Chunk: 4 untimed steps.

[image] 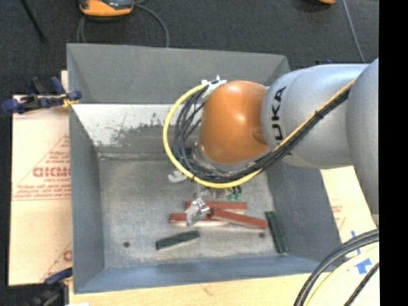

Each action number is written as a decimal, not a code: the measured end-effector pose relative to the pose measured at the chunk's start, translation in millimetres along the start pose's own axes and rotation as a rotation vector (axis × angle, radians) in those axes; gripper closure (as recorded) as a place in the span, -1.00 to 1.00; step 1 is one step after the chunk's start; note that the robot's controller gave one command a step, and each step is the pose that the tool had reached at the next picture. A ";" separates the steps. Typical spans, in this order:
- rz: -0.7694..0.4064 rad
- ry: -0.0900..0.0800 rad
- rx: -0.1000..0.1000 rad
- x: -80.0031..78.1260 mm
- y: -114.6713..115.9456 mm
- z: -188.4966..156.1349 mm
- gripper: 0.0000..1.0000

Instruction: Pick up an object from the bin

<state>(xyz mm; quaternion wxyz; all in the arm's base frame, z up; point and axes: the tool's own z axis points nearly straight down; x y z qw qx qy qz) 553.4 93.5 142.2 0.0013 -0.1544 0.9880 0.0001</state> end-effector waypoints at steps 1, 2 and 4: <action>-0.218 -0.001 0.002 -14.3 -11.5 61.7 1.00; -0.217 -0.001 0.002 -14.4 -11.5 61.6 1.00; -0.202 -0.002 0.000 -14.6 -5.1 -113.6 1.00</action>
Offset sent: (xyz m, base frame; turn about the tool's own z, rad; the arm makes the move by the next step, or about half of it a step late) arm 0.0000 0.0000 0.0000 0.0000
